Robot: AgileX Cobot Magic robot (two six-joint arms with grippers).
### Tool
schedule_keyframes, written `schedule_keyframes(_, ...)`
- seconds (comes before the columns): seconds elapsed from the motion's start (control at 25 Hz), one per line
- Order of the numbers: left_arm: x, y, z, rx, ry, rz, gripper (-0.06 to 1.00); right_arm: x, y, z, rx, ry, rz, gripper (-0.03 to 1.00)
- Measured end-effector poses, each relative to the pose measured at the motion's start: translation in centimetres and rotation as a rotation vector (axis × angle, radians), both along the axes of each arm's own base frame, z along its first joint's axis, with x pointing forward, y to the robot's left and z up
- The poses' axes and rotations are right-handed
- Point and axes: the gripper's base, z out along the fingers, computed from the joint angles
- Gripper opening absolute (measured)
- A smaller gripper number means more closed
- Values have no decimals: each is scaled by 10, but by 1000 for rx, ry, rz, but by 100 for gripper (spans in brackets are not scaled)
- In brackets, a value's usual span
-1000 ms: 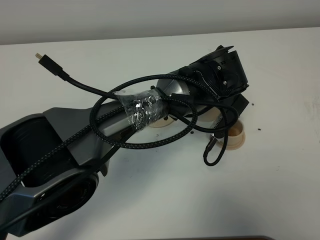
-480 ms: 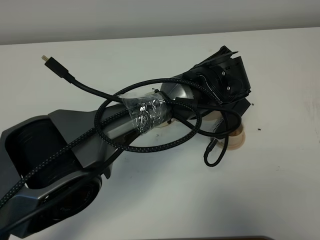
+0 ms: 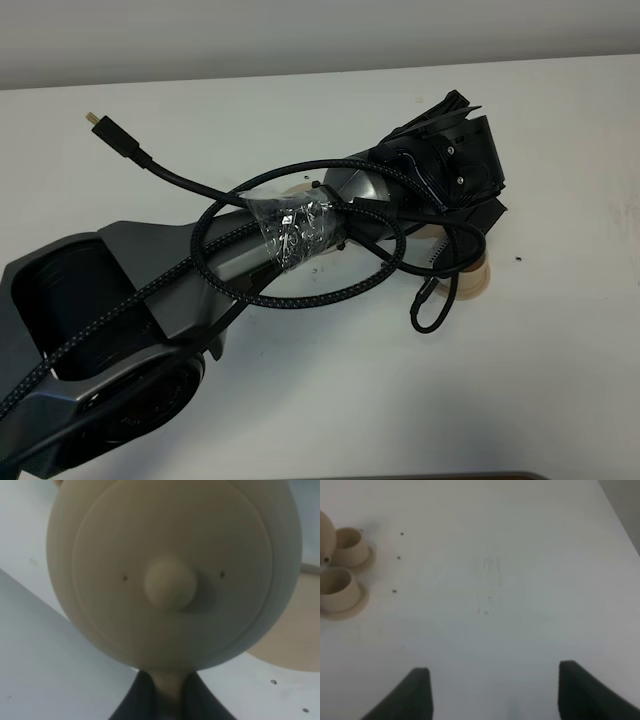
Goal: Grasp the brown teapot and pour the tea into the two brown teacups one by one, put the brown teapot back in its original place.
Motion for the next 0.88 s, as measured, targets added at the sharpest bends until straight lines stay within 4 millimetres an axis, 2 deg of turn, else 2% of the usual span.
schedule_keyframes(0.88,-3,-1,0,6,-5,20,14,0,0,0,0,0,0,52)
